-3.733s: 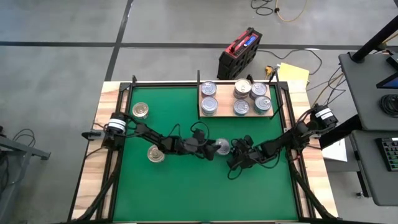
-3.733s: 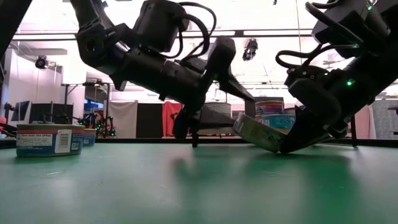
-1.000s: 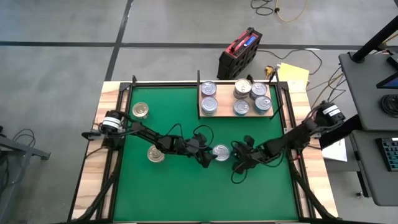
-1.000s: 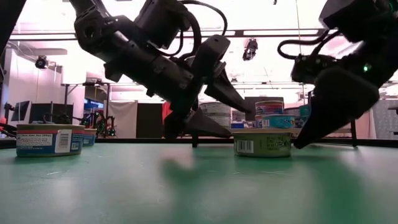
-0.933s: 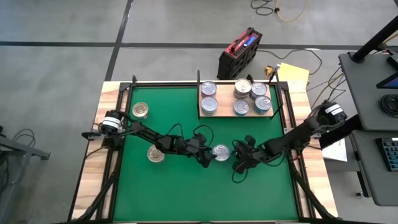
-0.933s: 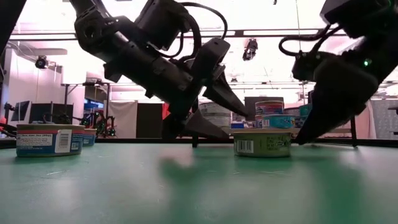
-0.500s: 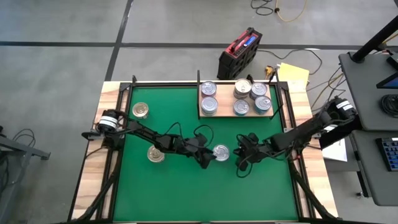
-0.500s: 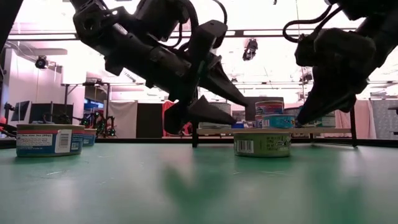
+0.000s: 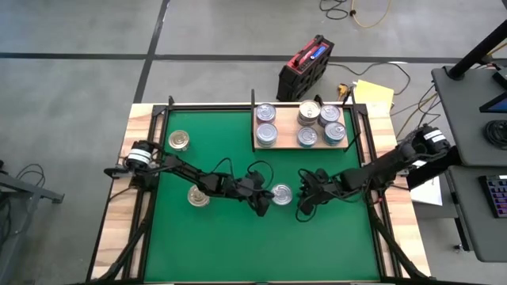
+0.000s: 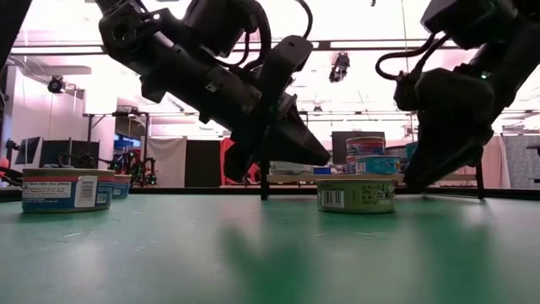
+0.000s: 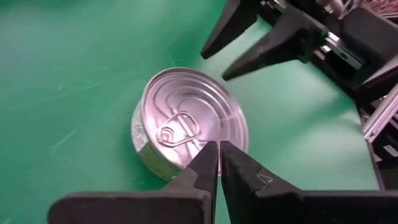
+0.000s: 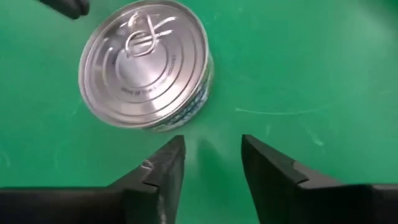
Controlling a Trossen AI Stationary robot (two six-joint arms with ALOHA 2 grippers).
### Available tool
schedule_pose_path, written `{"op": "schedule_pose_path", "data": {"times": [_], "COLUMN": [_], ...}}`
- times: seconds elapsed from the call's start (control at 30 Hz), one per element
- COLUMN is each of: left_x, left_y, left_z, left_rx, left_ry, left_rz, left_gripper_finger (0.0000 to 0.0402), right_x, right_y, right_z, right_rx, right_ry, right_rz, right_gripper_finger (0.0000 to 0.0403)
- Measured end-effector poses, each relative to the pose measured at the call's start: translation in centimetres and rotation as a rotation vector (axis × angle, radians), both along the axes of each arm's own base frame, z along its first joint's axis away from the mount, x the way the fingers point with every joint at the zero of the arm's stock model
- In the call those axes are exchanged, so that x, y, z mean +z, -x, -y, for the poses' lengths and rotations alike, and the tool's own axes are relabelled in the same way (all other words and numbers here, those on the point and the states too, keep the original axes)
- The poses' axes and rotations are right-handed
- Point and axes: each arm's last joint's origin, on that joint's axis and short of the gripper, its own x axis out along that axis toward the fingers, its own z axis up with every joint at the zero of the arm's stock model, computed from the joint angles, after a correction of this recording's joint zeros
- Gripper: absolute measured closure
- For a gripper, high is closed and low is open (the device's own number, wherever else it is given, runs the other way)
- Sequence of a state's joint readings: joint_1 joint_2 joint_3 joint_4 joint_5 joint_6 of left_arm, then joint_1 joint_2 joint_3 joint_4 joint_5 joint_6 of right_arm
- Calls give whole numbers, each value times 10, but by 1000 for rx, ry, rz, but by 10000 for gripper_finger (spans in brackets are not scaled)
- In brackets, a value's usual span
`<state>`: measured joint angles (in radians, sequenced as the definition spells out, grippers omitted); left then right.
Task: Stack canned seafood by type on shelf
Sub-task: Put the green tuna can on the shelf
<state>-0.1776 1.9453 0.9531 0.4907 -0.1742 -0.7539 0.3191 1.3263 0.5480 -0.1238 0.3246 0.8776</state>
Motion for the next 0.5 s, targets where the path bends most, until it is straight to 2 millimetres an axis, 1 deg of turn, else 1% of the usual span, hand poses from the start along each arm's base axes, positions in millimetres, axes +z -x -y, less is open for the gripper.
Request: {"op": "schedule_pose_path", "data": {"times": [0.13,0.27,0.37,0.5], "left_x": [-1,-3,-9,-13], "left_y": [1,2,2,-4], "left_z": [3,6,6,7], "left_rx": [1,25,47,55], "left_ry": [-15,-44,-41,-35], "left_rz": [-9,-24,-40,-36], "left_gripper_finger": [401,401,401,401], "right_x": [0,5,10,11], "right_y": [-2,-4,-6,-7], "right_z": [3,4,3,4], "right_rx": [4,22,34,29], "right_ry": [-27,-33,-43,-45], "right_rz": [-4,38,88,97], "right_gripper_finger": [220,180,157,137]}}
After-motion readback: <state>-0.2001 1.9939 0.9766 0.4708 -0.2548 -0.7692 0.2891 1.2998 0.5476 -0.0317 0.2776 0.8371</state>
